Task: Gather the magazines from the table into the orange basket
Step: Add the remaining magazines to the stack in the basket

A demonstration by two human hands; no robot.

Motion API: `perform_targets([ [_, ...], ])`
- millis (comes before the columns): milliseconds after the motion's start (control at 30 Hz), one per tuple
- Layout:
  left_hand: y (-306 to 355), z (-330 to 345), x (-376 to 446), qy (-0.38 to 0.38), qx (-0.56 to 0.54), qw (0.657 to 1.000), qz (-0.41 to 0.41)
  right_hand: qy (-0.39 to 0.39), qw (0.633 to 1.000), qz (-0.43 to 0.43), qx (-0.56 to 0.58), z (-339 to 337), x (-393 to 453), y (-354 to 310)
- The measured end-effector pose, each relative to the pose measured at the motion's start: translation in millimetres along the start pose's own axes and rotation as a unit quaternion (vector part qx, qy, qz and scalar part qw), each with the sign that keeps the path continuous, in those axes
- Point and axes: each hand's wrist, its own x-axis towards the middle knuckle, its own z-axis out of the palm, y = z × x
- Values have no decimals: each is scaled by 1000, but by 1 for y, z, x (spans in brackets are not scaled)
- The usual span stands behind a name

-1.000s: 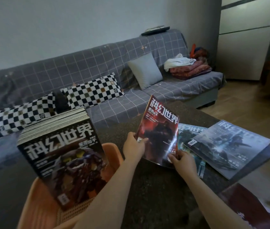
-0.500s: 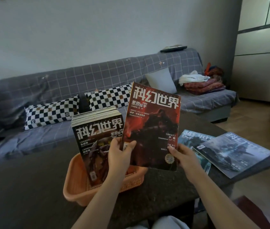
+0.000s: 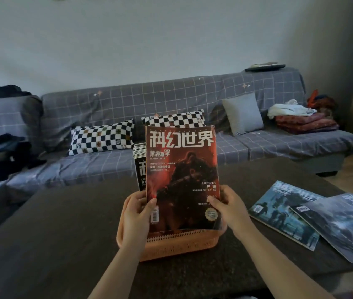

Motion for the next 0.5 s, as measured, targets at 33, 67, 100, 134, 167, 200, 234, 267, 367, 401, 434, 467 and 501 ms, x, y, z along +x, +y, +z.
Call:
perform_targets([
  [33, -3, -6, 5, -2, 14, 1000, 0, 0, 1000, -3, -22, 5, 5, 2],
  [67, -6, -12, 9, -3, 29, 1000, -5, -1, 999, -9, -51, 10, 10, 3],
  [100, -9, -17, 13, 2, 47, 999, -14, -4, 996, -18, -84, 15, 15, 5],
  [134, -13, -22, 17, 9, 69, 997, -22, -8, 992, -28, -119, 20, 19, 7],
  [167, -17, -25, 21, 17, 93, 995, -29, -10, 987, -36, -156, 24, 23, 9],
  [200, -21, -27, 24, 22, 121, 992, -32, -9, 980, -42, -192, 30, 27, 11],
  [234, -24, -27, 26, 23, 153, 987, -34, -4, 974, -45, -224, 34, 30, 12],
  [267, -28, -27, 28, 22, 184, 982, -32, 5, 965, -47, -256, 38, 31, 14],
  [367, -33, -24, 30, 21, 258, 966, -9, 32, 942, -50, -330, 43, 33, 21],
  [401, -34, -22, 30, 24, 278, 960, 0, 37, 937, -46, -345, 45, 33, 25],
  [434, -35, -21, 31, 26, 293, 956, 5, 40, 932, -47, -356, 45, 31, 27],
  [467, -35, -19, 32, 29, 302, 953, 6, 43, 931, -44, -361, 46, 30, 29],
  [501, -35, -18, 33, 33, 306, 951, 5, 42, 928, -42, -367, 46, 30, 28],
])
